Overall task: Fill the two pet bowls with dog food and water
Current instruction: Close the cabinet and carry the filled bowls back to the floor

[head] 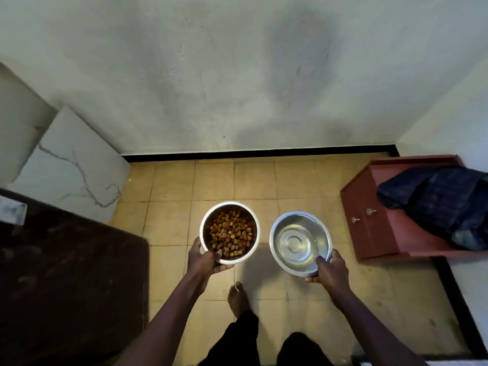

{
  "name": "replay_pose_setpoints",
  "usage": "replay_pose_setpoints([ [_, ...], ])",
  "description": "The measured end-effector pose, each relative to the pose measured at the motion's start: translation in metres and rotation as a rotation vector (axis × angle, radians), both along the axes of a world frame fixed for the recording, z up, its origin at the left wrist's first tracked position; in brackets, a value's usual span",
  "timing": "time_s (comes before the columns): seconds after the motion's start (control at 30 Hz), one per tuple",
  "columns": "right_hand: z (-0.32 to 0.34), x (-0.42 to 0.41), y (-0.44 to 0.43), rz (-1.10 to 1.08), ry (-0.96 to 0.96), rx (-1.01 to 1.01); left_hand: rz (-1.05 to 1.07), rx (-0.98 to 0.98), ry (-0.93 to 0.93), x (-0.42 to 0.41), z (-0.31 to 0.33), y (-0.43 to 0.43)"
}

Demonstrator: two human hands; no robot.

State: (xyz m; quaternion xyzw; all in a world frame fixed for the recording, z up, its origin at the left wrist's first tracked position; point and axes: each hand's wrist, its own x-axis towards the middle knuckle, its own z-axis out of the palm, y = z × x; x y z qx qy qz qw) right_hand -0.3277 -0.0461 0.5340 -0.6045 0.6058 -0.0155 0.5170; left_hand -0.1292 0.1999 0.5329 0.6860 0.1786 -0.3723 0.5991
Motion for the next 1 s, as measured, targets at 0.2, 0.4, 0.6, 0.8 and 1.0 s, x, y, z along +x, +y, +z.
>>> replay_pose_setpoints([
  [0.2,-0.111,0.098,-0.031,-0.064,-0.033,0.114,0.026,0.055,0.046,0.097,-0.111,-0.043],
  [0.4,-0.304,0.171,-0.073,-0.124,-0.044,0.125,0.043,0.097,0.08,0.157,-0.295,-0.096],
  [0.6,-0.532,0.204,-0.12,-0.114,-0.008,0.063,0.056,0.084,0.095,0.194,-0.483,-0.144],
  [0.8,-0.682,0.222,-0.158,-0.156,0.012,-0.003,0.123,0.025,0.117,0.214,-0.601,-0.177],
  [1.0,-0.669,0.26,-0.158,-0.166,0.019,-0.032,0.101,0.02,0.122,0.225,-0.638,-0.184],
])
